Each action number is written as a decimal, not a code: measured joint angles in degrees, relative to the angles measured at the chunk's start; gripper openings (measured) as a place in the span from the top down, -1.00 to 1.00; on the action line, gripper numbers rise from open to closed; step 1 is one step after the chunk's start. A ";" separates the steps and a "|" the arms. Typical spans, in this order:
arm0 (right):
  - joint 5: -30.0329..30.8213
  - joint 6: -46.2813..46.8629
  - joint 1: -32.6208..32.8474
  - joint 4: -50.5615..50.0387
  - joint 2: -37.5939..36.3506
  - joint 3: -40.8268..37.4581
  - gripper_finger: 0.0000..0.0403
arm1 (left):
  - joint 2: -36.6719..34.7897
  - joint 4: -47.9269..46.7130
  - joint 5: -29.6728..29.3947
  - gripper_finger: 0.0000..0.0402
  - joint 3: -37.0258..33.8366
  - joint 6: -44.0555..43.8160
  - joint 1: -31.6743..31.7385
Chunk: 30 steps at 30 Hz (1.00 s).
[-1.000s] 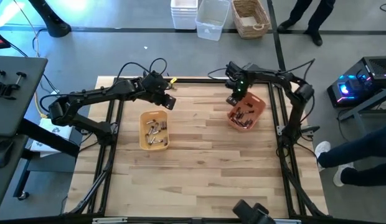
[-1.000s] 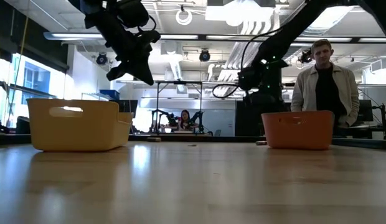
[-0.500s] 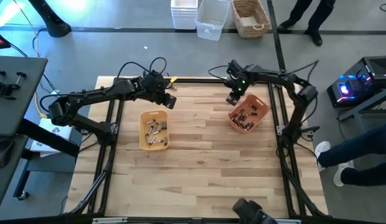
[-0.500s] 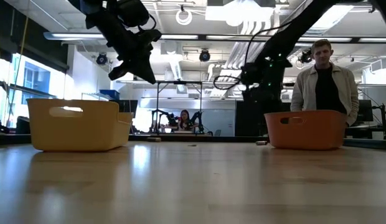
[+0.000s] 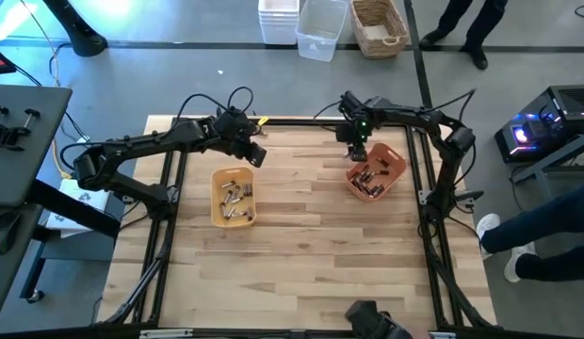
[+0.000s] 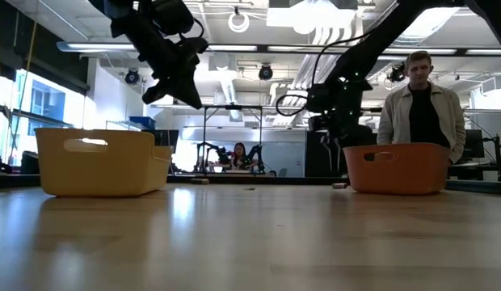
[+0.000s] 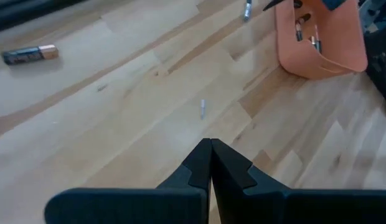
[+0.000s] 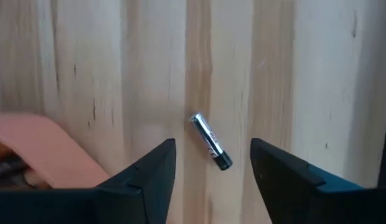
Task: Sort batteries
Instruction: Put the silver battery into the yellow bin
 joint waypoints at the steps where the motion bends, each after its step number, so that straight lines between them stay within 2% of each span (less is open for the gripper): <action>1: 0.45 -1.68 0.09 0.03 0.26 0.00 0.01 | 0.00 0.00 -0.49 1.00 0.00 0.40 0.00; 5: 2.91 -3.69 0.50 0.01 2.59 0.00 0.07 | 0.00 0.86 -0.92 1.00 0.00 0.63 0.00; 12: 4.29 -3.81 1.74 1.52 5.54 0.03 0.21 | -1.59 8.90 -0.50 1.00 0.00 1.74 0.75; 15: 5.83 -3.76 1.99 1.71 6.66 0.26 0.44 | -3.90 9.36 -0.48 1.00 0.00 2.28 2.04; 19: 7.67 -2.23 2.52 1.95 7.38 0.28 0.89 | -8.47 9.49 -0.52 1.00 0.00 4.39 3.93; 20: 8.30 -1.23 2.83 1.81 7.39 0.38 0.92 | -9.75 9.77 -0.52 1.00 0.00 5.09 4.36; 23: 9.84 3.76 3.46 0.81 6.49 1.42 0.95 | -13.61 11.41 -0.65 1.00 0.00 6.58 5.60; 30: 3.41 14.07 4.43 -2.17 2.28 9.04 0.98 | -19.84 13.27 -0.83 1.00 0.00 13.33 6.45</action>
